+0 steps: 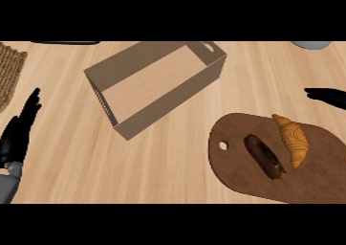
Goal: Pick the croissant from the cutting board and place it in the cardboard box
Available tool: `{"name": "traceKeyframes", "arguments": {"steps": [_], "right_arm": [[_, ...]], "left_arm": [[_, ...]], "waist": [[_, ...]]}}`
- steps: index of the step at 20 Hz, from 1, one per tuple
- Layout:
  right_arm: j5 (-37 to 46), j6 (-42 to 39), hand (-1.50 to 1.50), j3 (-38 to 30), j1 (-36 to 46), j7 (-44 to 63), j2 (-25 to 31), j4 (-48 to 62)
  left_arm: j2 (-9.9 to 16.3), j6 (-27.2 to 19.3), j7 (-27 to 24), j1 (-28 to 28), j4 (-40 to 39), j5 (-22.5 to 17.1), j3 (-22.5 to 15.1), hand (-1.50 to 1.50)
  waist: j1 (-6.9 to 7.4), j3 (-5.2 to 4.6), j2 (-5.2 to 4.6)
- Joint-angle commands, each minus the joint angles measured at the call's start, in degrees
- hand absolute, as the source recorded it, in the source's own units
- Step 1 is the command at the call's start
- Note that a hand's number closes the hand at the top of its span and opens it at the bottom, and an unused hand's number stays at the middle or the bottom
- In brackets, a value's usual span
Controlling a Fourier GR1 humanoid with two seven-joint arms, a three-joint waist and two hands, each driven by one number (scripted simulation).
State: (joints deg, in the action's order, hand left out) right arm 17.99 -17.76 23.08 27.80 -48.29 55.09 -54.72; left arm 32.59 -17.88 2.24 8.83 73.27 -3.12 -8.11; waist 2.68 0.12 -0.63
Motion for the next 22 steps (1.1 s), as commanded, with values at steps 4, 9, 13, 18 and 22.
{"name": "traceKeyframes", "arguments": {"steps": [4,9,13,18,22], "right_arm": [[13.55,-4.86,-1.50,8.77,8.27,3.00,0.16,0.45],[18.55,-8.18,-1.50,10.20,13.26,1.34,-5.41,8.39],[24.16,-5.27,-1.50,10.83,16.38,4.05,-10.07,13.06],[27.00,-4.26,-1.50,10.35,10.47,9.49,-13.33,6.46],[30.06,-6.96,-1.50,7.93,13.37,6.53,-14.10,10.01]], "left_arm": [[-0.47,0.14,1.49,-2.21,1.59,0.67,0.19,0.00],[-1.01,0.13,1.14,-2.15,1.74,1.69,1.89,0.00],[-1.72,0.52,1.28,-2.74,3.39,2.96,1.97,0.00],[-1.97,3.12,-3.14,-4.33,-1.87,2.37,5.89,0.00],[-1.38,3.93,-0.67,-4.90,2.55,3.69,7.47,0.00]], "waist": [[-0.74,-0.13,0.46],[-1.26,-0.10,0.42],[-1.15,-0.07,0.37],[-2.46,-0.15,0.63],[-2.27,-0.13,0.65]]}}
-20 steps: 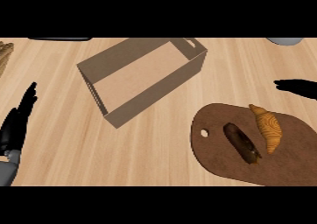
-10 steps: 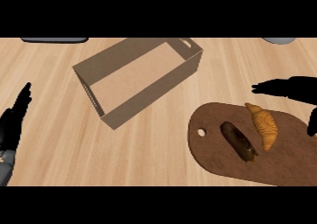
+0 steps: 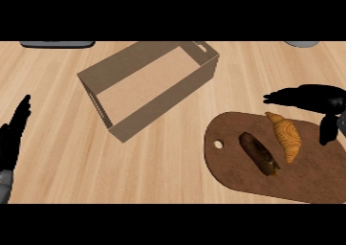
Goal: Pick the croissant from the cutting board and place it in the cardboard box
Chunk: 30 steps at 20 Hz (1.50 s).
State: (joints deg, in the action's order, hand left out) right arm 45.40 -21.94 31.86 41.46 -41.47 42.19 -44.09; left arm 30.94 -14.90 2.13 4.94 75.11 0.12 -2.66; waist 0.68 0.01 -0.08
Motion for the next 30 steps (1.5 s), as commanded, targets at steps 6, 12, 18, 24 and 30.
{"name": "traceKeyframes", "arguments": {"steps": [6,12,18,24,30], "right_arm": [[3.89,-4.28,-1.50,-3.46,-0.91,-2.28,-3.41,-1.10],[1.76,-5.81,-1.50,-3.86,-7.27,-3.23,-1.76,-11.00],[2.28,-10.90,-1.50,-4.29,-9.11,1.25,0.36,-19.68],[7.55,-9.00,-1.50,-4.08,-11.28,6.92,-2.21,-17.34],[10.96,-5.24,1.50,-8.16,-12.58,6.73,-5.39,-13.75]], "left_arm": [[-2.69,0.44,0.20,2.03,-1.75,3.18,2.26,0.00],[-1.78,2.37,0.42,1.45,-2.04,2.73,4.45,0.00],[-5.18,0.48,0.98,0.81,-0.51,6.41,2.65,0.00],[-5.67,2.16,2.10,0.91,0.21,6.81,3.96,0.00],[-5.72,5.29,0.15,-0.67,1.30,6.38,6.76,0.00]], "waist": [[-0.41,-0.01,0.06],[-1.19,-0.04,0.28],[-1.17,-0.05,0.23],[-0.57,-0.01,0.10],[-0.46,0.00,0.10]]}}
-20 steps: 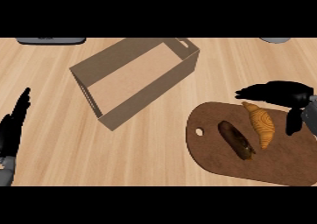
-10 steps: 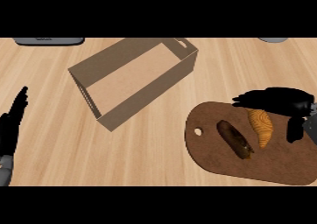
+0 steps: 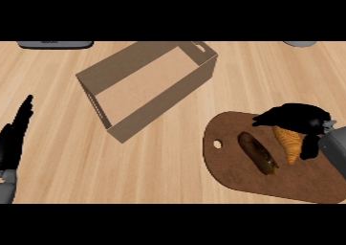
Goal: Pick the croissant from the cutting board and place it in the cardboard box
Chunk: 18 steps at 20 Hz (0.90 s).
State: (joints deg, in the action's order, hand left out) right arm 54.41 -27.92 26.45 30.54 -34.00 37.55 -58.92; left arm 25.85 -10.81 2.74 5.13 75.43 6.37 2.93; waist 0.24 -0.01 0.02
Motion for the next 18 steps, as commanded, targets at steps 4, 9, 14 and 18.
{"name": "traceKeyframes", "arguments": {"steps": [4,9,14,18], "right_arm": [[4.70,11.57,1.50,-3.63,0.21,-2.18,-4.66,4.37],[7.28,18.27,1.50,-6.76,2.79,-4.35,-7.68,10.00],[5.07,22.61,1.50,-11.14,-2.58,5.81,-9.93,-0.47],[2.22,22.49,1.50,-19.90,-2.59,25.56,-15.65,1.42]], "left_arm": [[-0.58,0.96,4.21,0.38,4.21,1.34,0.40,0.00],[-1.04,1.99,-1.01,-0.53,1.07,0.82,2.92,0.00],[-2.04,1.05,1.06,-2.88,3.84,2.26,1.29,0.00],[-1.01,0.90,0.31,-1.47,0.78,1.32,3.45,0.00]], "waist": [[0.30,0.05,-0.07],[0.41,0.03,-0.15],[-0.45,0.03,0.34],[-1.70,-0.03,0.77]]}}
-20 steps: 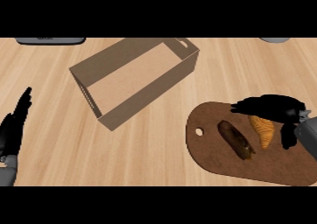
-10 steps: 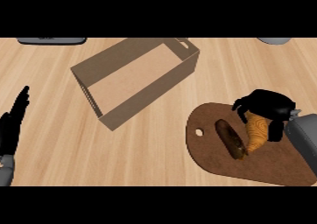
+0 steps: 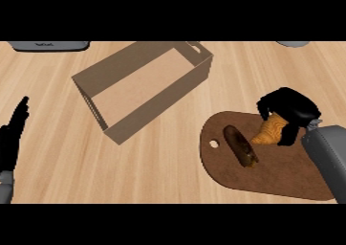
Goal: Pick the croissant from the cutting board and place it in the cardboard box
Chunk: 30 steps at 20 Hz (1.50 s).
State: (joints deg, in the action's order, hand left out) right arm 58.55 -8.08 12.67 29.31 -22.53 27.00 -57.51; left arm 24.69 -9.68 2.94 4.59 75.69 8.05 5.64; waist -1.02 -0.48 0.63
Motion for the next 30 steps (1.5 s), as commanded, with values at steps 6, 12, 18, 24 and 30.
{"name": "traceKeyframes", "arguments": {"steps": [6,12,18,24,30], "right_arm": [[0.05,2.78,1.50,-8.54,3.46,34.12,-11.27,-14.59],[1.70,3.70,1.50,-5.32,0.46,34.52,-12.30,-32.05],[0.97,-0.08,1.50,-2.44,8.03,39.62,-21.40,-30.22],[-5.47,-0.52,1.50,-7.95,21.04,44.51,-26.80,-22.68],[-11.13,13.16,1.50,-5.14,32.65,49.84,-26.95,-3.94]], "left_arm": [[-0.50,-0.22,0.15,-0.92,-0.36,0.29,0.22,0.00],[0.34,1.60,-0.64,-0.29,-0.81,-0.14,1.31,0.00],[-0.29,1.92,0.30,1.52,-0.53,0.79,1.42,0.00],[-2.06,0.41,3.11,2.06,1.52,2.94,-0.16,0.00],[-3.34,1.75,-0.13,0.09,2.33,2.25,-0.51,0.00]], "waist": [[-0.67,0.30,0.36],[0.28,0.43,-0.29],[1.42,0.45,-0.62],[1.99,0.48,-0.74],[3.97,0.43,-1.08]]}}
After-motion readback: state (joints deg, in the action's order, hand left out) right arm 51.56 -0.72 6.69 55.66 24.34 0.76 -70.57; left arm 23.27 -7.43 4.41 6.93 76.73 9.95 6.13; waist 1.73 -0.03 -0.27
